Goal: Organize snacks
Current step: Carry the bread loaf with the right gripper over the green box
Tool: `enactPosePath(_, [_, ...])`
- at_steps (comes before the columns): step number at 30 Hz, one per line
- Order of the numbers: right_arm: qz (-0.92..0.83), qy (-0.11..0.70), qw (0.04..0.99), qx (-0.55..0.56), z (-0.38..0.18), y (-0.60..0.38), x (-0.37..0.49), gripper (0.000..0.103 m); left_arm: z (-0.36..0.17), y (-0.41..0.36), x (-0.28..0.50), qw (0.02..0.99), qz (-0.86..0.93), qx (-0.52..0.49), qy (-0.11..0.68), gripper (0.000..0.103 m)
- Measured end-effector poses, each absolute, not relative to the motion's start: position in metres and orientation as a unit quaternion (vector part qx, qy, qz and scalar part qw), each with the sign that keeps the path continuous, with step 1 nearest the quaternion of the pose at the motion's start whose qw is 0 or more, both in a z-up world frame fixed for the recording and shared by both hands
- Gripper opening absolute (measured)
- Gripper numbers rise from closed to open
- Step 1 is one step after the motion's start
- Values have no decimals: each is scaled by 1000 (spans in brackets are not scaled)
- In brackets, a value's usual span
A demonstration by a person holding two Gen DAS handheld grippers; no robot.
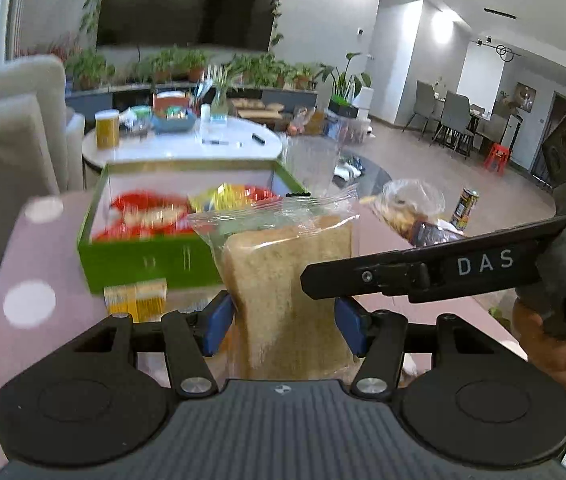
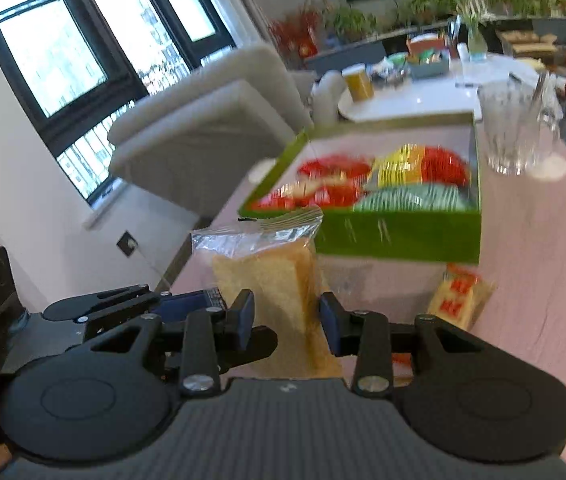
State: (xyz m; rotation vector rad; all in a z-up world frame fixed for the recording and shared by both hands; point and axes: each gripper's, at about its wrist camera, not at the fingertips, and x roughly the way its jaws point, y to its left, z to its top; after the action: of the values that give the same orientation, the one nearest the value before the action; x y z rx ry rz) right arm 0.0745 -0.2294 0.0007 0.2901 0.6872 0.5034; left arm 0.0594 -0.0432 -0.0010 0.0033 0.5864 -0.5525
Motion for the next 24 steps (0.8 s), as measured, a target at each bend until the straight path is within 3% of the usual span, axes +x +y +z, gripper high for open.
enactPosePath(17, [226, 237, 935, 136, 31, -244, 176, 37, 40, -88, 173, 946, -235, 79, 211, 60])
enactPosePath(24, [228, 208, 936, 171, 19, -248, 243, 37, 36, -93, 246, 952, -208, 84, 207, 60])
